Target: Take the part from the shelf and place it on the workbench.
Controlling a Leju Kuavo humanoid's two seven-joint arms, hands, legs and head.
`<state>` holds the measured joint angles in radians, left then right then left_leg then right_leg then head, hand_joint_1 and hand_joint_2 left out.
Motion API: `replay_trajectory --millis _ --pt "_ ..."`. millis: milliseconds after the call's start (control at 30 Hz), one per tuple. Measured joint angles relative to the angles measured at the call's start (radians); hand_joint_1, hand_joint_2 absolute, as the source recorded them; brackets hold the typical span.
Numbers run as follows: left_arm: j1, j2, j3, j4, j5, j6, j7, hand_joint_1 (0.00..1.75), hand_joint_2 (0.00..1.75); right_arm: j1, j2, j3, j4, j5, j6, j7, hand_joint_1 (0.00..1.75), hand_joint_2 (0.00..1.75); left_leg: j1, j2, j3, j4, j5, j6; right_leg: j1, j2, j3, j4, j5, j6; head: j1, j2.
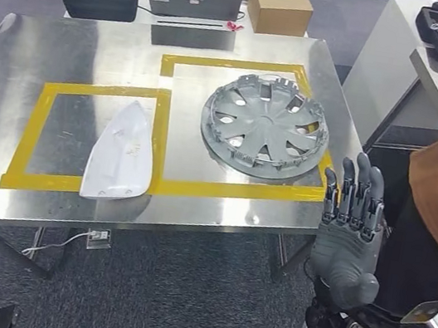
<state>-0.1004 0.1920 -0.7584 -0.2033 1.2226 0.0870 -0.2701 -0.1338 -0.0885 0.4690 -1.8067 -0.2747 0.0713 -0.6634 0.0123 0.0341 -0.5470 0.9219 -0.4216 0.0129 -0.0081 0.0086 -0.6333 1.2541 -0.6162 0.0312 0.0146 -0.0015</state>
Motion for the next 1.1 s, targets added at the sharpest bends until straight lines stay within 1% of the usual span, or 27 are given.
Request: replay_trajectory --millis 33,67,133,167,233,267,300,333,367,433,467,500,533,567,633,667,733,767,800,833,867,933,967,1000,1033,1067,1100 --pt "0.000 0.000 0.000 0.000 0.000 0.000 0.000 0.00 0.00 0.000 0.000 0.000 0.000 0.000 0.000 0.000 0.00 0.00 -0.001 0.009 -0.009 0.002 0.006 -0.001 0.000 -0.002 0.023 -0.011 0.020 0.000 0.002 0.000" --pt "0.000 0.000 0.000 0.000 0.000 0.000 0.000 0.00 0.00 0.000 0.000 0.001 0.000 0.000 0.000 0.000 0.00 0.00 -0.002 0.017 -0.017 0.004 0.010 -0.002 0.000 -0.008 0.064 -0.063 0.052 -0.001 0.004 0.000" --pt "0.000 -0.001 0.000 0.000 0.000 0.000 0.000 0.00 0.00 -0.002 0.000 0.001 0.000 -0.001 0.001 0.000 0.00 0.00 -0.005 0.034 -0.027 0.009 0.018 -0.008 0.005 -0.043 0.168 -0.223 0.098 -0.007 0.012 0.000" --pt "0.000 -0.002 0.000 0.000 0.000 0.000 0.000 0.00 0.00 -0.003 0.000 0.002 0.000 -0.001 0.002 0.000 0.00 0.00 -0.006 0.043 -0.028 0.011 0.023 -0.013 0.010 -0.060 0.208 -0.290 0.103 -0.012 0.015 0.000" --pt "0.000 -0.003 0.000 0.000 0.001 0.000 0.000 0.00 0.00 -0.006 0.000 0.002 0.000 -0.002 0.003 0.000 0.00 0.00 -0.007 0.063 -0.030 0.011 0.035 -0.024 0.019 -0.066 0.233 -0.350 0.098 -0.021 0.017 0.000" --pt "0.000 -0.003 0.000 0.000 0.001 0.000 0.000 0.00 0.00 -0.007 0.000 0.002 0.000 -0.003 0.003 0.000 0.00 0.00 -0.007 0.072 -0.031 0.010 0.040 -0.030 0.018 -0.056 0.227 -0.355 0.103 -0.028 0.016 0.000" --pt "-0.001 -0.003 0.000 0.000 0.001 0.000 0.000 0.00 0.00 -0.007 0.000 0.002 0.000 -0.004 0.004 0.000 0.00 0.00 -0.005 0.067 -0.034 0.015 0.034 -0.036 0.015 -0.046 0.219 -0.357 0.111 -0.035 0.015 0.000" --pt "-0.001 -0.003 0.000 0.000 0.001 0.000 0.000 0.00 0.00 -0.007 0.000 0.002 0.000 -0.005 0.004 0.000 0.00 0.00 -0.005 0.051 -0.043 0.035 0.013 -0.043 0.012 -0.037 0.213 -0.360 0.120 -0.043 0.013 0.000" --pt "-0.002 -0.003 0.000 0.000 0.001 0.000 0.000 0.00 0.00 -0.008 0.000 0.003 0.000 -0.005 0.004 0.000 0.00 0.00 -0.004 0.026 -0.060 0.077 -0.026 -0.048 0.009 -0.029 0.205 -0.362 0.130 -0.051 0.008 0.000" --pt "-0.002 -0.003 0.000 0.000 0.000 0.000 0.000 0.00 0.00 -0.009 0.000 0.004 0.000 -0.006 0.005 0.001 0.00 0.00 -0.002 -0.017 -0.110 0.215 -0.121 -0.053 0.008 -0.010 0.184 -0.361 0.149 -0.060 -0.004 0.000" --pt "-0.002 -0.003 0.000 0.000 0.000 0.001 0.000 0.00 0.00 -0.009 0.000 0.004 0.000 -0.006 0.005 0.001 0.00 0.00 -0.001 -0.024 -0.131 0.280 -0.148 -0.054 0.008 0.002 0.172 -0.359 0.157 -0.061 -0.010 0.000" --pt "0.000 -0.003 0.000 0.000 -0.001 0.001 0.000 0.00 0.00 -0.009 0.000 0.004 0.001 -0.006 0.005 0.001 0.00 0.00 -0.001 -0.027 -0.138 0.317 -0.152 -0.054 0.008 0.014 0.160 -0.357 0.165 -0.060 -0.014 0.000" --pt "0.000 -0.003 0.000 0.000 -0.001 0.001 0.000 0.00 0.00 -0.008 0.000 0.005 0.001 -0.007 0.005 0.001 0.00 0.00 -0.001 -0.028 -0.127 0.315 -0.135 -0.053 0.008 0.026 0.150 -0.354 0.172 -0.058 -0.019 0.000" --pt "0.001 -0.003 0.000 0.000 -0.001 0.002 0.000 0.00 0.00 -0.008 0.000 0.005 0.002 -0.007 0.005 0.002 0.00 0.00 0.000 -0.031 -0.094 0.269 -0.105 -0.051 0.008 0.039 0.142 -0.351 0.177 -0.056 -0.024 0.000" --pt "-0.001 -0.002 0.000 0.000 -0.001 0.002 0.000 0.00 0.00 -0.009 0.000 0.006 0.002 -0.007 0.005 0.002 0.00 0.00 0.004 -0.065 0.001 0.114 -0.052 -0.046 0.009 0.060 0.129 -0.342 0.182 -0.050 -0.035 0.000" --pt "-0.001 -0.002 0.000 0.000 -0.002 0.002 0.000 0.00 0.00 -0.010 0.000 0.006 0.003 -0.008 0.005 0.002 0.00 0.00 0.007 -0.086 0.038 0.051 -0.040 -0.043 0.010 0.069 0.124 -0.338 0.185 -0.046 -0.037 0.000" --pt "-0.002 -0.001 0.000 0.000 -0.002 0.002 0.000 0.00 0.00 -0.011 0.000 0.006 0.003 -0.011 0.005 0.001 0.00 0.00 0.008 -0.104 0.064 0.000 -0.043 -0.038 0.011 0.088 0.113 -0.331 0.191 -0.035 -0.037 0.000" --pt "-0.003 -0.002 0.000 0.000 -0.002 0.002 0.000 0.00 0.00 -0.011 0.000 0.006 0.003 -0.013 0.006 0.001 0.00 0.00 0.009 -0.092 0.062 -0.003 -0.042 -0.035 0.012 0.099 0.109 -0.330 0.195 -0.029 -0.034 0.000" --pt "-0.003 -0.003 0.000 0.000 -0.002 0.002 0.000 0.00 0.00 -0.011 0.000 0.006 0.003 -0.015 0.006 0.001 0.00 0.00 0.009 -0.077 0.060 -0.005 -0.040 -0.029 0.012 0.096 0.103 -0.323 0.191 -0.024 -0.033 0.000" --pt "-0.003 -0.003 0.000 0.000 -0.002 0.002 0.000 0.00 0.00 -0.010 0.000 0.006 0.003 -0.017 0.006 0.001 0.00 0.00 0.011 -0.064 0.059 -0.007 -0.038 -0.023 0.014 0.079 0.091 -0.303 0.176 -0.019 -0.028 0.000" --pt "-0.003 -0.003 0.000 0.000 -0.001 0.002 0.000 0.00 0.00 -0.010 0.000 0.005 0.003 -0.018 0.006 0.000 0.00 0.00 0.012 -0.050 0.056 -0.009 -0.036 -0.016 0.015 0.056 0.071 -0.261 0.149 -0.015 -0.021 0.000" --pt "-0.001 -0.002 0.000 0.000 -0.001 0.002 0.000 0.00 0.00 -0.011 0.000 0.005 0.003 -0.018 0.006 0.000 0.00 0.00 0.007 -0.025 0.049 -0.009 -0.032 -0.008 0.012 0.010 0.010 -0.118 0.071 -0.006 -0.006 0.000" --pt "0.001 -0.002 0.000 0.000 -0.001 0.002 0.000 0.00 0.00 -0.010 0.000 0.005 0.004 -0.018 0.006 0.000 0.00 0.00 0.005 -0.011 0.046 -0.008 -0.031 -0.006 0.009 0.002 -0.017 -0.046 0.042 -0.003 -0.002 0.000" --pt "0.002 -0.002 0.000 0.000 -0.001 0.002 0.000 0.00 0.00 -0.009 0.000 0.005 0.005 -0.018 0.006 0.000 0.00 0.00 0.003 0.003 0.044 -0.008 -0.030 -0.005 0.007 -0.001 -0.031 -0.004 0.031 -0.001 0.002 0.000" --pt "0.003 -0.002 0.000 0.000 -0.001 0.002 0.000 0.00 0.00 -0.007 0.000 0.005 0.006 -0.018 0.006 0.000 0.00 0.00 0.002 0.016 0.044 -0.007 -0.030 -0.004 0.006 -0.004 -0.022 -0.005 0.041 -0.001 0.004 0.000" --pt "0.003 -0.002 0.000 0.000 -0.001 0.002 0.000 0.00 0.00 -0.006 0.000 0.005 0.007 -0.019 0.006 0.000 0.00 0.00 0.000 0.028 0.045 -0.007 -0.030 -0.004 0.006 -0.008 0.007 -0.051 0.069 -0.003 0.007 0.000" --pt "0.003 -0.002 0.000 0.000 -0.001 0.002 0.000 0.00 0.00 -0.005 0.000 0.005 0.007 -0.020 0.006 0.000 0.00 0.00 -0.001 0.038 0.047 -0.007 -0.030 -0.005 0.008 -0.019 0.050 -0.127 0.106 -0.008 0.010 0.000"
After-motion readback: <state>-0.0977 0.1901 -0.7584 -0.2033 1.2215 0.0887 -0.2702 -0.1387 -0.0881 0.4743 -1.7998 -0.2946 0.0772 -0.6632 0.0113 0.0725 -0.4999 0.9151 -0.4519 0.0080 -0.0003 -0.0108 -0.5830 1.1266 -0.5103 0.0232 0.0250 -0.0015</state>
